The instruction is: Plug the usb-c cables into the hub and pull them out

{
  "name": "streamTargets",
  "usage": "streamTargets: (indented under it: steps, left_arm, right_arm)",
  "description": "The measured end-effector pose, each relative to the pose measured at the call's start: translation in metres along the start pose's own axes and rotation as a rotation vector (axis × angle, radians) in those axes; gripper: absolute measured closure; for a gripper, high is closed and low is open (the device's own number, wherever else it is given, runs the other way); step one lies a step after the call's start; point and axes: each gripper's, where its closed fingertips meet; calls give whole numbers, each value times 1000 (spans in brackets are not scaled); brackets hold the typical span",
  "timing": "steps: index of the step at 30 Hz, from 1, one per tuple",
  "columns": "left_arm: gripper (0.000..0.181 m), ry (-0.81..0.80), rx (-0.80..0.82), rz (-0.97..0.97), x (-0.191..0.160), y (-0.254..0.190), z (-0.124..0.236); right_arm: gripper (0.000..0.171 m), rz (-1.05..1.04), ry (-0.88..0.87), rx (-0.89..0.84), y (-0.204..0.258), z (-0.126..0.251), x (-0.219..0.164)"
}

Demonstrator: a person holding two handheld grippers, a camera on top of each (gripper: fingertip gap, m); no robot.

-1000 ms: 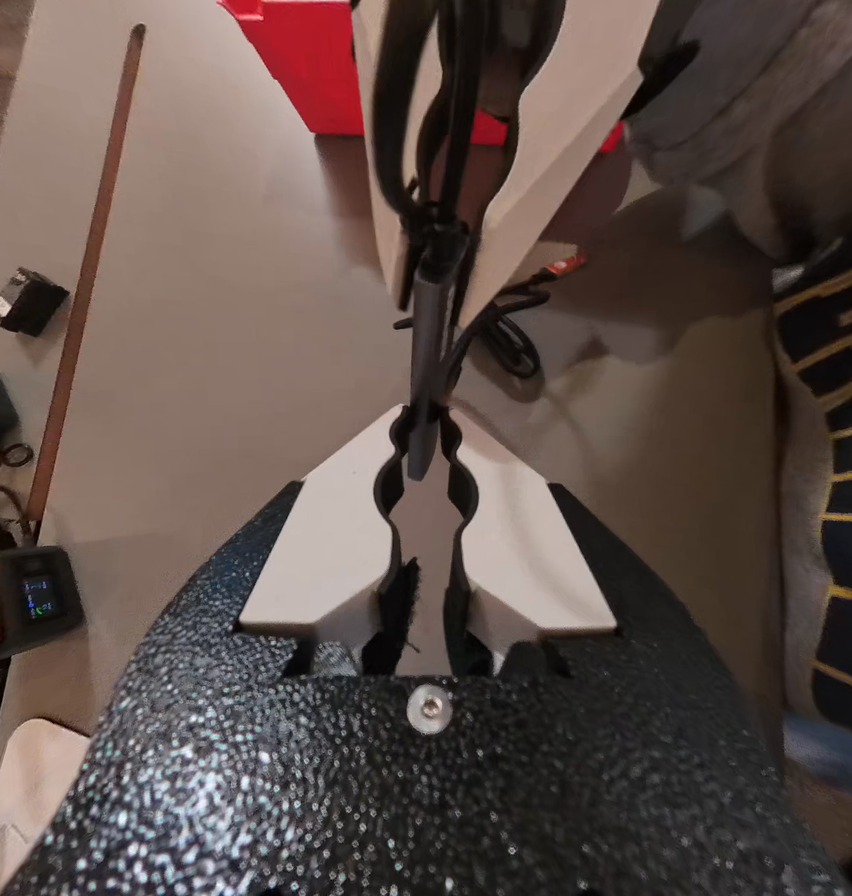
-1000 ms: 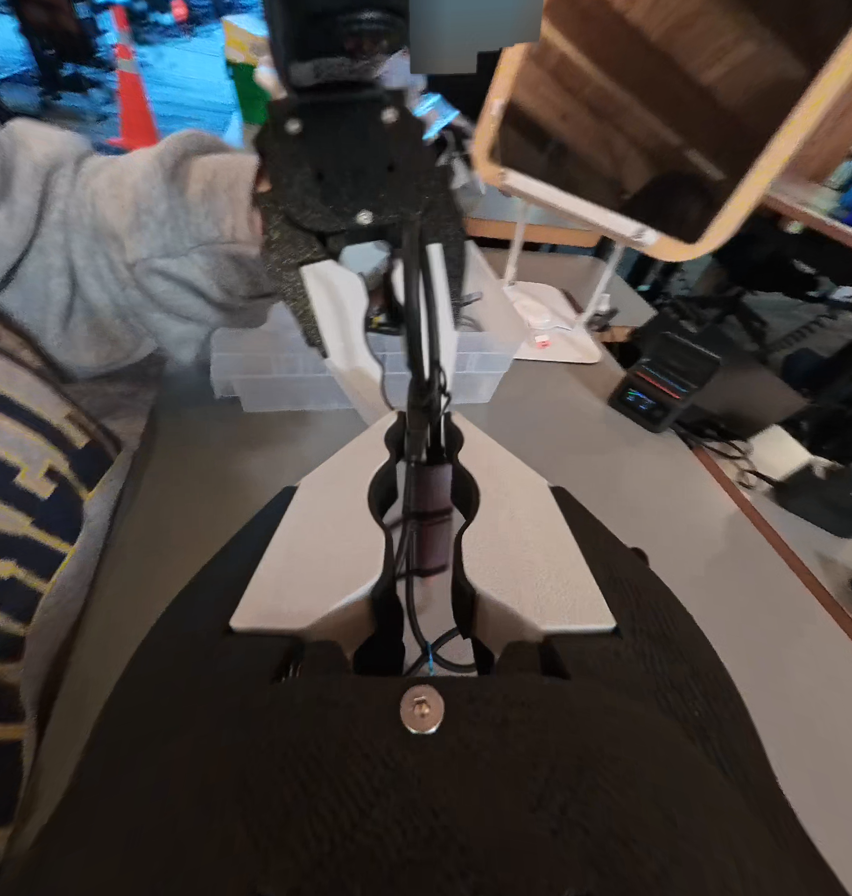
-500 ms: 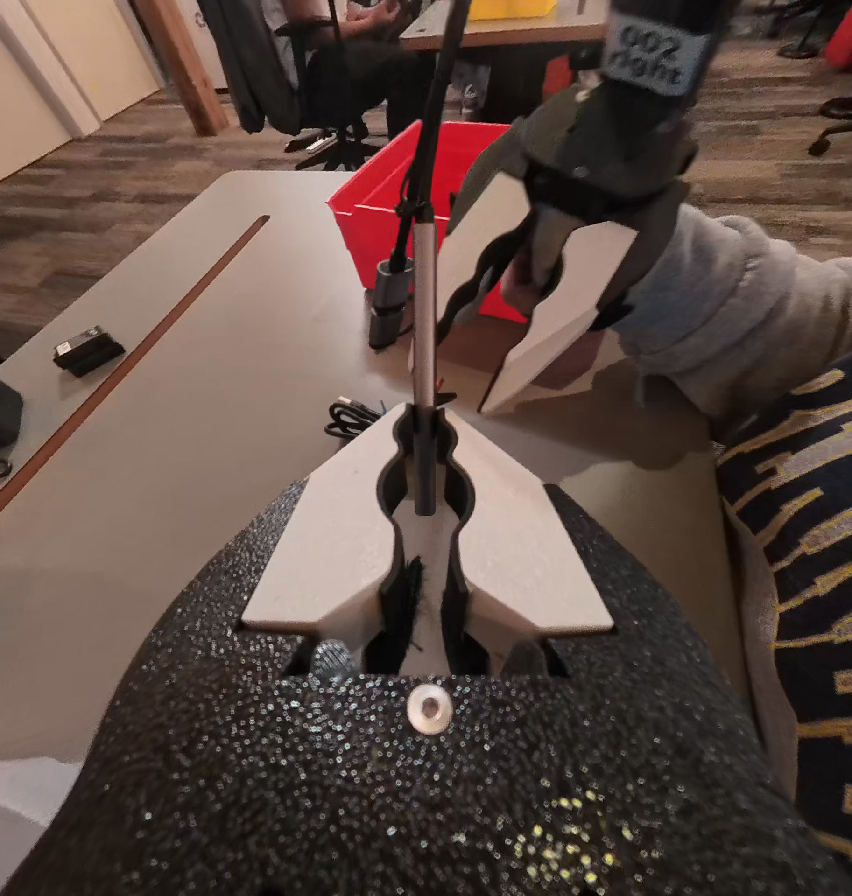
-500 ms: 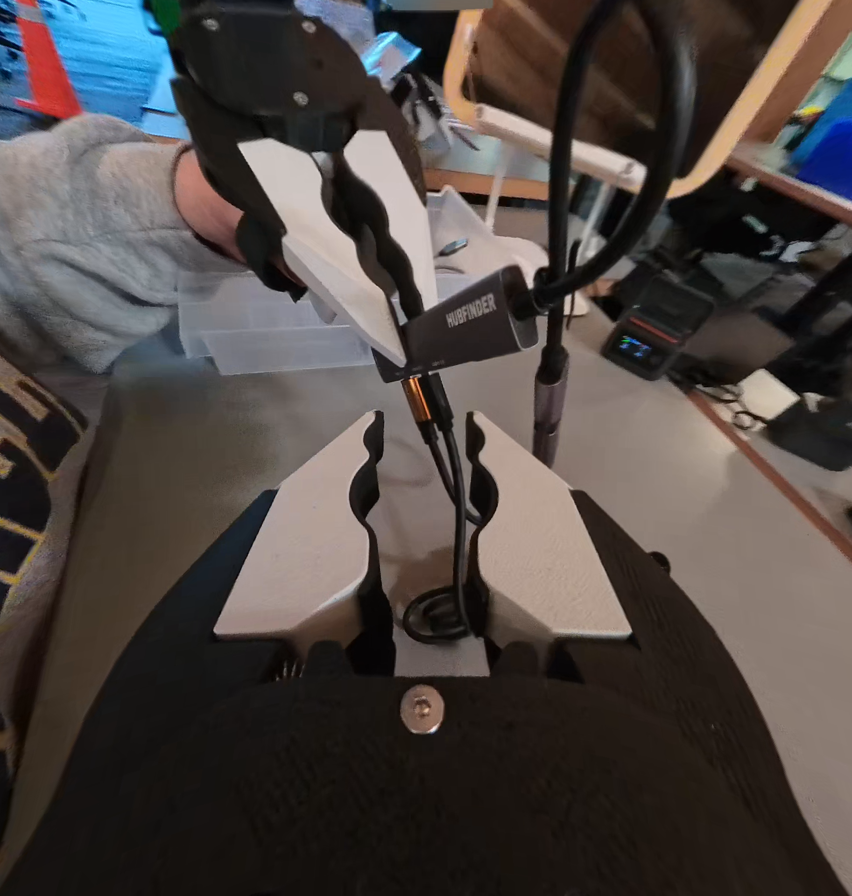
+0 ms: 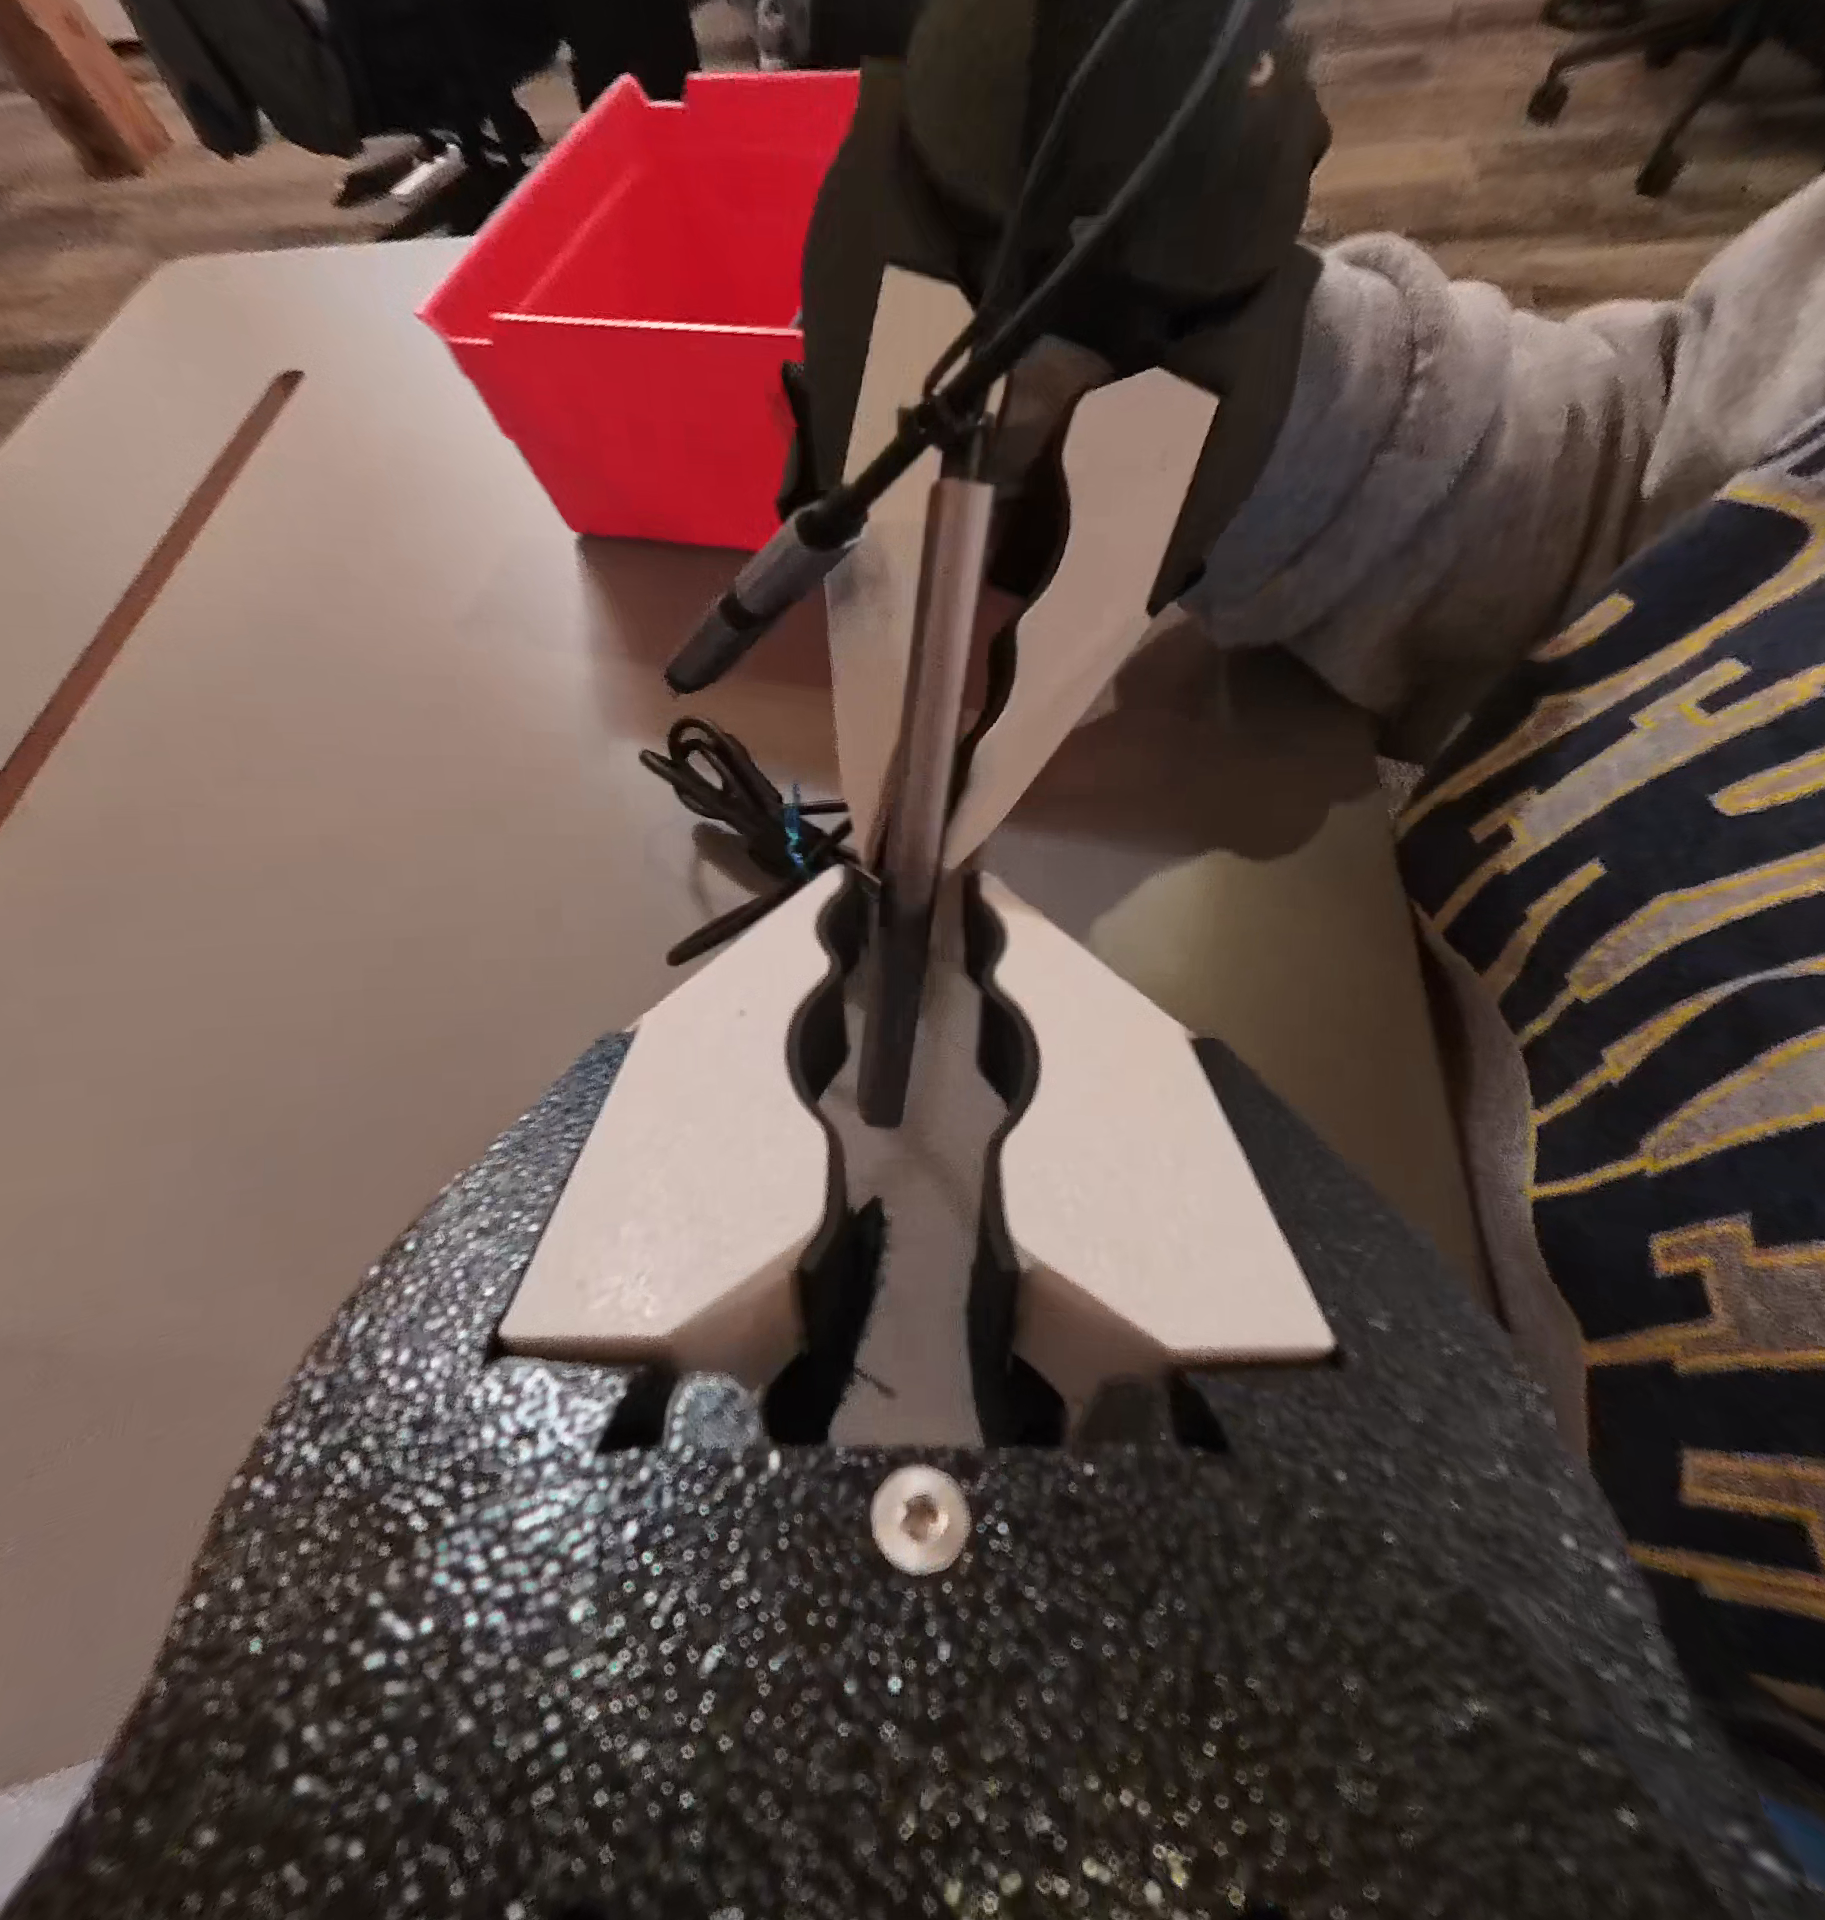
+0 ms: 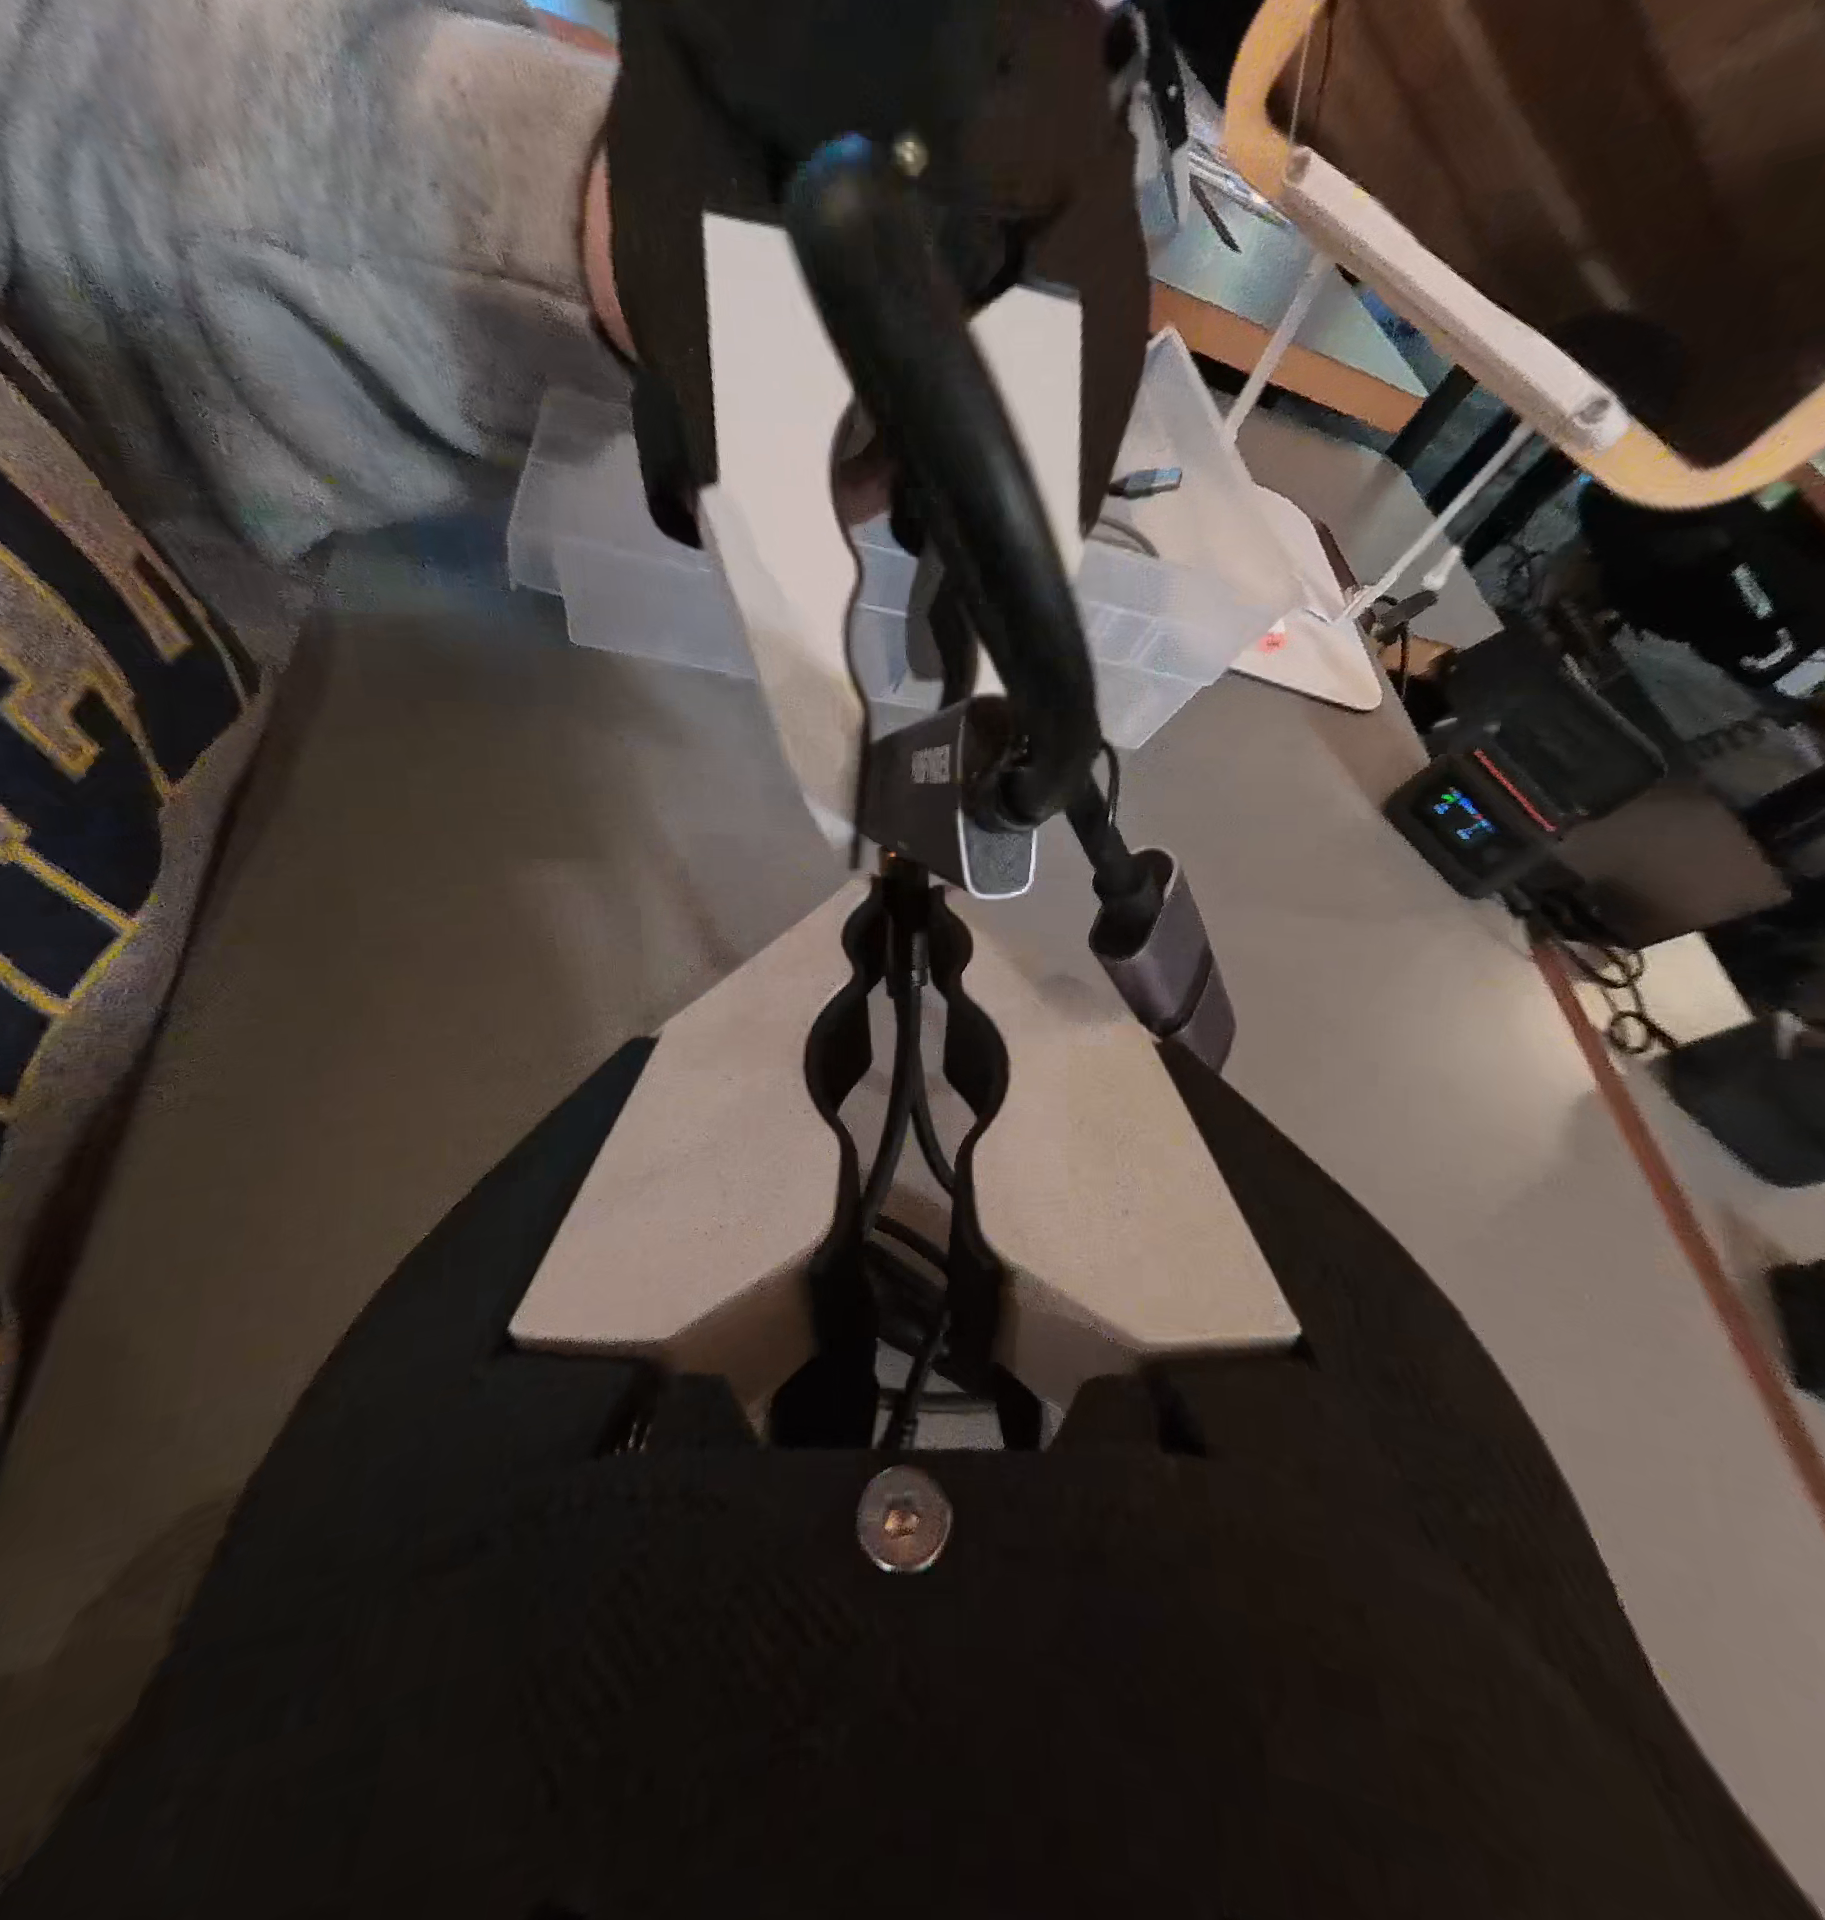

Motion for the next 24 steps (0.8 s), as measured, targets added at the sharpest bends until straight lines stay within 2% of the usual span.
streamTargets:
  steps: [1, 4, 6, 11, 15, 16, 17, 19, 20, 24]
  left_arm:
    - [172, 18, 8, -28, -1, -1, -1]
    - [174, 37, 90, -190, 5, -8, 3]
    - [174, -37, 59, -202, 16, -22, 9]
    - [174, -106, 45, -228, 23, -43, 15]
    - [175, -92, 99, -323, 31, -65, 16]
    - [175, -116, 129, -327, 34, -65, 25]
    - [175, -179, 193, -301, 40, -59, 49]
    - [175, -345, 254, -179, 49, -50, 100]
    - [175, -365, 297, -139, 47, -43, 111]
    - [175, -340, 330, -21, 34, -24, 94]
  right_arm:
    - [165, 39, 22, -19, 1, 0, 0]
    - [165, 86, -10, -26, 7, 7, 9]
    - [165, 68, -79, -7, 15, 16, 22]
    - [165, 112, -105, -18, 31, 25, 34]
    - [167, 89, -178, 25, 47, 39, 42]
    - [166, 109, -58, -36, 37, 42, 21]
    - [166, 97, 0, -122, 21, 52, 2]
    - [166, -69, -115, -136, 10, 82, 11]
    - [166, -59, -114, -181, 3, 90, 18]
    - [166, 11, -79, -381, -29, 100, 39]
Point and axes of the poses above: each gripper's, where its closed fingertips meet, z back along the fingers, x out of its top, y = z × x across the jaws, and after that the axes turned 9 degrees about -x, right-handed
